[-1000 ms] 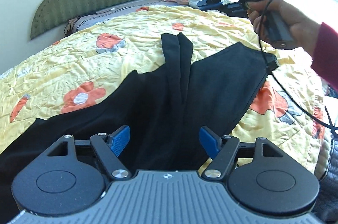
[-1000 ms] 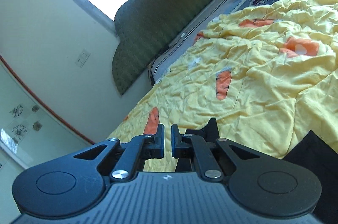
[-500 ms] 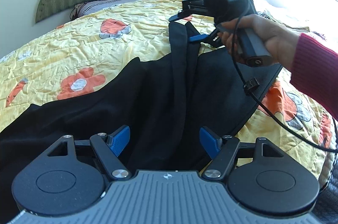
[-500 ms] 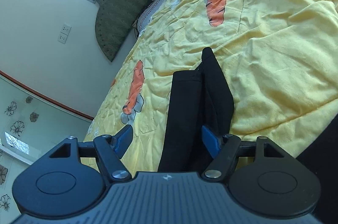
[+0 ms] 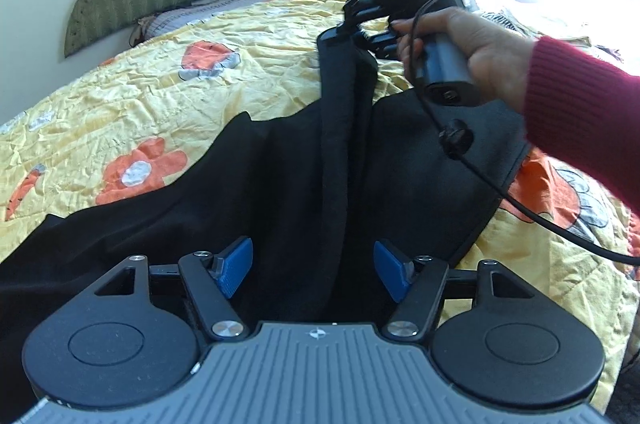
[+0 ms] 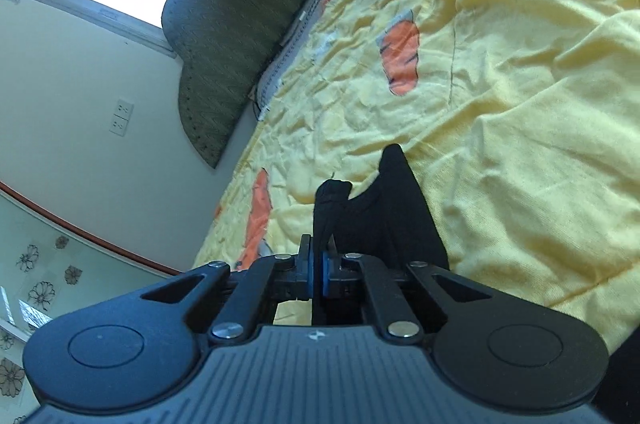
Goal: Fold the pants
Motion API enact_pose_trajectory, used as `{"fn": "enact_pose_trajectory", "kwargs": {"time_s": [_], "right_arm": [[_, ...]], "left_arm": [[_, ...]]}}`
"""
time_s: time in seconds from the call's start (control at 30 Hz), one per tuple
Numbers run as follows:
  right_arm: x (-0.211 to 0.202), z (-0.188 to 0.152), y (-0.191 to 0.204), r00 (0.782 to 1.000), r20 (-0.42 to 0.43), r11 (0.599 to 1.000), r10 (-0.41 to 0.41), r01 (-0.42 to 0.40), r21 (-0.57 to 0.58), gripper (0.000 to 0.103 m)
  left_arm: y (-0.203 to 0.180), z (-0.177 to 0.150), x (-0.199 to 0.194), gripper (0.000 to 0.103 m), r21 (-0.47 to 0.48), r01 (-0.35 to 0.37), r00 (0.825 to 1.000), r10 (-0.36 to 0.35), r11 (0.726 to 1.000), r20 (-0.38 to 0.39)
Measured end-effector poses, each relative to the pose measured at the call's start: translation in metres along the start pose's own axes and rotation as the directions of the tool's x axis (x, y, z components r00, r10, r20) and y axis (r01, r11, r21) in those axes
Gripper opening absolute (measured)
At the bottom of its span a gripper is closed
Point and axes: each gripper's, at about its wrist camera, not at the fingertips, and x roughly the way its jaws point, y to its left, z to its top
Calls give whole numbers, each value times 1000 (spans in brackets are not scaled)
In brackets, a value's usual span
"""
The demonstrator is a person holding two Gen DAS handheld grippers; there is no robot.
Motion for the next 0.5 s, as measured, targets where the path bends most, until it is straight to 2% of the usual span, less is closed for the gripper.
{"fn": "enact_pose_trajectory", "kwargs": {"time_s": [0.2,0.3,0.37,0.43,0.47,0.5], "right_arm": [[-50,15,37,993,51,993,110,-107,-51,4],[-69,19,46,987,69,989,145,-142,-46,4],[-80,21,48,987,85,989,140,-135,-58,4],[-91,21,45,988,98,991,123,-116,-73,4],[-96,22,42,989,104,992,109,-101,-75,4],[-101,22,38,989,110,993,95,-86,-76,4]], "left_arm": [[-11,1,0,62,40,-45,999,44,998,27],[-18,1,3,47,61,-53,998,51,997,23],[-20,0,5,28,62,-50,999,50,997,13],[-19,0,6,22,41,-49,999,48,998,12],[-17,0,5,14,29,-47,999,47,998,17],[-15,1,4,13,19,-47,999,46,999,21]]}}
